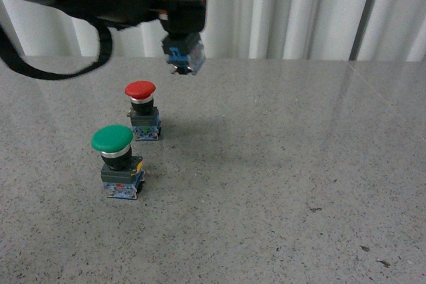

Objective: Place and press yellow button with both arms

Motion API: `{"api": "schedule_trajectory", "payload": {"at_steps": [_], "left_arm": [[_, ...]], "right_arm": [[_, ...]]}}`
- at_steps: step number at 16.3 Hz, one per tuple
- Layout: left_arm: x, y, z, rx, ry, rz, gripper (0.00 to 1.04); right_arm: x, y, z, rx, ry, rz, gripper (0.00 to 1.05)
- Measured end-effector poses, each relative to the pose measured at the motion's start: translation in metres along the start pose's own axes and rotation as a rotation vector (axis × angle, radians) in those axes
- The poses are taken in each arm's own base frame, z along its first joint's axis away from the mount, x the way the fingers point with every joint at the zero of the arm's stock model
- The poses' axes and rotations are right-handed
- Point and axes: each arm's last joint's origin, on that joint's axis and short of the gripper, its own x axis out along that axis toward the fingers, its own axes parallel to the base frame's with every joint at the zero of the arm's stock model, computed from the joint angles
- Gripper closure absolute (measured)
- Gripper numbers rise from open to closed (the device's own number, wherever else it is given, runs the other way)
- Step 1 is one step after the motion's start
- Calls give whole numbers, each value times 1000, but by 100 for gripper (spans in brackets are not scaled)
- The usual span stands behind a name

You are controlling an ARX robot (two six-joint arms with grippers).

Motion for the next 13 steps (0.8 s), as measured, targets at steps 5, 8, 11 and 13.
{"api": "schedule_trajectory", "payload": {"at_steps": [5, 8, 11, 13], "left_arm": [[30, -40, -40, -99, 129, -16, 72], [53, -46, -44, -132, 167, -28, 72], [71, -45, -56, -124, 233, -20, 72], [73, -51, -60, -117, 244, -17, 72]], "right_arm": [[0, 0, 0, 0, 0, 0, 6], [0, 0, 0, 0, 0, 0, 6], [0, 0, 0, 0, 0, 0, 6], [0, 0, 0, 0, 0, 0, 6]]}}
